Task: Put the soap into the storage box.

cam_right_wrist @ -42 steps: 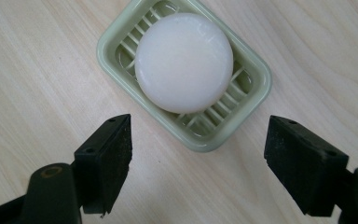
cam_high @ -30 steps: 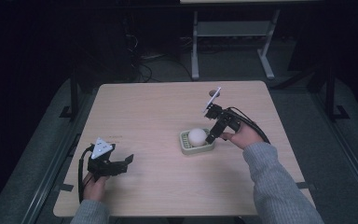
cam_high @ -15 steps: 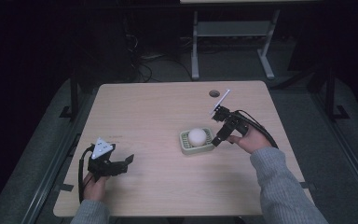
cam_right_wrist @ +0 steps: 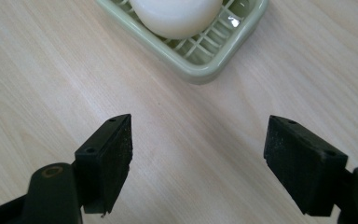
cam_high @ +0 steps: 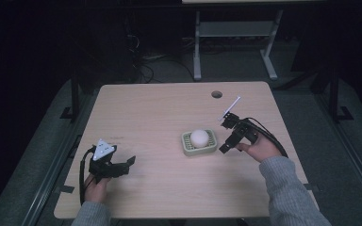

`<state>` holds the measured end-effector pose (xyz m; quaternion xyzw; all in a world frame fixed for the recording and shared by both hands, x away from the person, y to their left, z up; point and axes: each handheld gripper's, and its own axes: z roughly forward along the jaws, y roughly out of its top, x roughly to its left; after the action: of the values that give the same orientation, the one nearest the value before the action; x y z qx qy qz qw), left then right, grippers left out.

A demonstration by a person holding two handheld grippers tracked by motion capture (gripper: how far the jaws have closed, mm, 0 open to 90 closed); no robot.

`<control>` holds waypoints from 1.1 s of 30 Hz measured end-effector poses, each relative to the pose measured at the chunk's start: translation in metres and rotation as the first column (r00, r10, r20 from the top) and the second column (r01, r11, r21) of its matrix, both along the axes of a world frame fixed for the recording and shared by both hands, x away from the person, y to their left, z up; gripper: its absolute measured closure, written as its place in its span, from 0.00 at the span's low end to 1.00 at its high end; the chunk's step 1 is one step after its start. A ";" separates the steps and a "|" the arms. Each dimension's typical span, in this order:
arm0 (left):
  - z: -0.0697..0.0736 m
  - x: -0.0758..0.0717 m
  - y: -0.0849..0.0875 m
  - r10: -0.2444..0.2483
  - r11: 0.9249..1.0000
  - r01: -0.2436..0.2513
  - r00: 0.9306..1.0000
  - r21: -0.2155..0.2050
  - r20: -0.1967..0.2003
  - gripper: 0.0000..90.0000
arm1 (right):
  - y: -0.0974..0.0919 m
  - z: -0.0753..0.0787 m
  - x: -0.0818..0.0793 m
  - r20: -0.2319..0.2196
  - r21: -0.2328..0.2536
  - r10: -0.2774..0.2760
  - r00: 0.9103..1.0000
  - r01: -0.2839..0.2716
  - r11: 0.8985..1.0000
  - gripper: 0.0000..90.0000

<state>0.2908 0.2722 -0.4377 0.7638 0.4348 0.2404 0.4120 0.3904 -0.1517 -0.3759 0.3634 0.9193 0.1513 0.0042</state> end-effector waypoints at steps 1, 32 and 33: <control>0.000 0.000 0.000 0.000 1.000 0.000 1.000 0.001 0.001 0.17 | -0.001 0.000 -0.001 -0.003 0.000 -0.003 1.000 0.003 1.000 0.26; -0.001 0.000 -0.001 -0.001 1.000 0.001 1.000 0.008 0.001 0.17 | -0.045 -0.023 -0.035 -0.004 0.049 -0.067 0.998 0.067 0.997 0.26; -0.001 0.000 -0.001 -0.001 1.000 0.001 1.000 0.007 0.001 0.17 | -0.047 -0.024 -0.037 -0.001 0.053 -0.071 0.997 0.071 0.996 0.26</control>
<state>0.2909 0.2716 -0.4383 0.7654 0.4332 0.2422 0.4096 0.3531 -0.1982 -0.4001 0.3959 0.9013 0.1757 0.0002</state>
